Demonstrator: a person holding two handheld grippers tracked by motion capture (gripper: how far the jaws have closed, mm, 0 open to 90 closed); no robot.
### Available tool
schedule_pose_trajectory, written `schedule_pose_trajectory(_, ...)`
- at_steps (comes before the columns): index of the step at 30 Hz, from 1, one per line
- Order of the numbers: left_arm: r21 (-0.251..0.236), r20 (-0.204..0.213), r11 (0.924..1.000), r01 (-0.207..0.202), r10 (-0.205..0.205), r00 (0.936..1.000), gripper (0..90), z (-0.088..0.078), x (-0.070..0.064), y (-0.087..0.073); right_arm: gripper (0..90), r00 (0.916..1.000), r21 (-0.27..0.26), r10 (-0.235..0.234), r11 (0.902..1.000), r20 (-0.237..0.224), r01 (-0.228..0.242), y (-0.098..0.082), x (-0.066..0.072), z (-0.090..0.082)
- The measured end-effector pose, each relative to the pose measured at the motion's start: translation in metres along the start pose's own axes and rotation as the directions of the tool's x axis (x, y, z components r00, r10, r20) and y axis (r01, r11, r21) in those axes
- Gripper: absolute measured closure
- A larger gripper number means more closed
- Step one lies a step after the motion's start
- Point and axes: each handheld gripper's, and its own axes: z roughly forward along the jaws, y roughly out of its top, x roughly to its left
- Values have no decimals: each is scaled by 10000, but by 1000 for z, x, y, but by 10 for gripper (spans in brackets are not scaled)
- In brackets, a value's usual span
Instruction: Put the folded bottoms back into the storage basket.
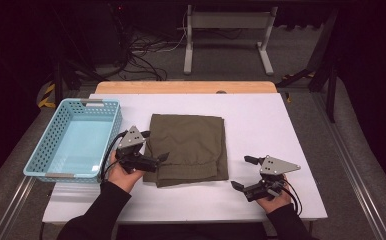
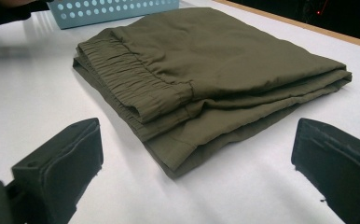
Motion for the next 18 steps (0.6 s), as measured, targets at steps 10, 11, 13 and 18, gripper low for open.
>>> schedule_pose_trajectory(10, 149, -2, 9991, 385, -385, 9993, 18, 11, 11, 12, 28, 10000, 12, -25, 10000, -38, 25, 0, 0, 0)
schedule_pose_trajectory(11, 198, -18, 9989, 417, -417, 9991, 18, 12, 13, 13, 28, 10000, 13, -26, 10000, -38, 26, 0, 0, 0)
schedule_pose_trajectory(13, 247, -144, 9981, 570, -567, 9983, 18, 16, 17, 14, 28, 10000, 15, -32, 10000, -67, 32, 0, 0, 0)
schedule_pose_trajectory(18, 281, -105, 9937, 1086, -1083, 9941, 20, 22, 26, 15, 28, 10000, 9, -42, 10000, -74, 42, 0, 0, 0)
